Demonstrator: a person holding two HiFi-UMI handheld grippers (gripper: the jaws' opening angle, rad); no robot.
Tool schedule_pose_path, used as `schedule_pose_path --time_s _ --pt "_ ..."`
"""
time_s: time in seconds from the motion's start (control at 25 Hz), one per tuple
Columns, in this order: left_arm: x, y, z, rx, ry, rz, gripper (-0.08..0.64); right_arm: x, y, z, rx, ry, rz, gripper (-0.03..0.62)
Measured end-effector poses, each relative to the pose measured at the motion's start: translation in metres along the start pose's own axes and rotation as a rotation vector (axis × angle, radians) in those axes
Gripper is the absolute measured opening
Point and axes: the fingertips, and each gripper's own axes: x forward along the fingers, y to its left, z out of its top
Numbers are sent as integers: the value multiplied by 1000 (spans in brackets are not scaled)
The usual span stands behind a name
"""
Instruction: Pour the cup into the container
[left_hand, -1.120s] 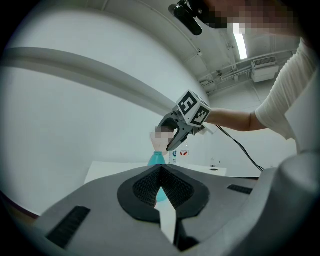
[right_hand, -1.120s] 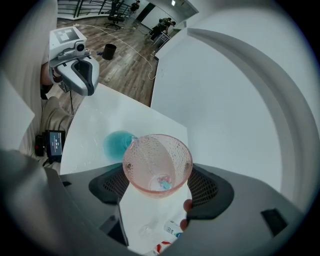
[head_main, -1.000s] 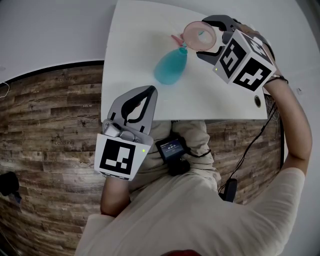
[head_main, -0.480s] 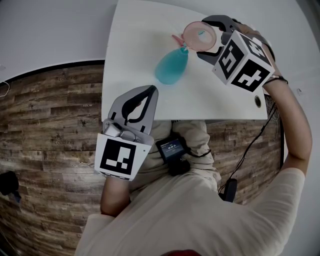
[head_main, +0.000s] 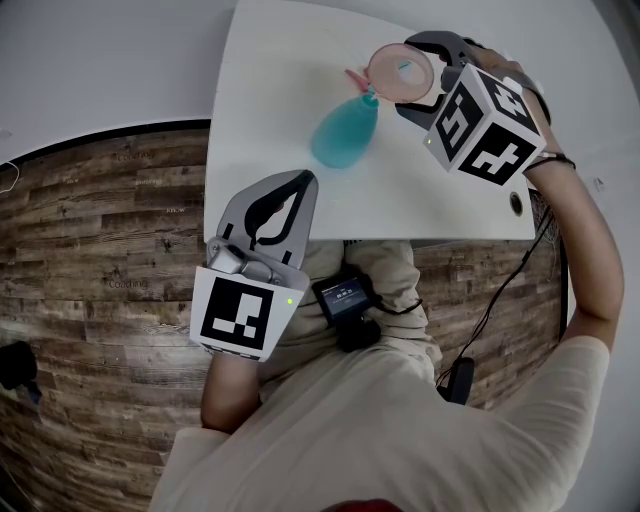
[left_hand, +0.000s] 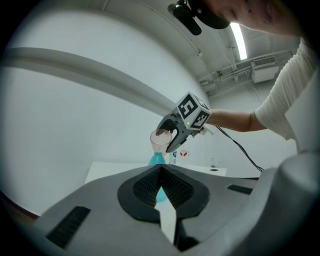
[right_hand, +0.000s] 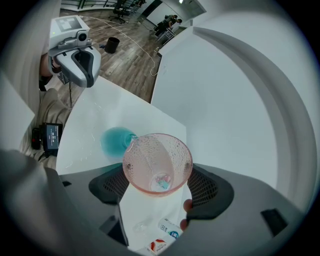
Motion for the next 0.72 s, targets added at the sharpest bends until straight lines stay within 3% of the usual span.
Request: schedule_pose_path --time_s 0.72 --pt "-2 7 -1 -7 -2 23 11 3 -2 -4 -26 21 -28 371"
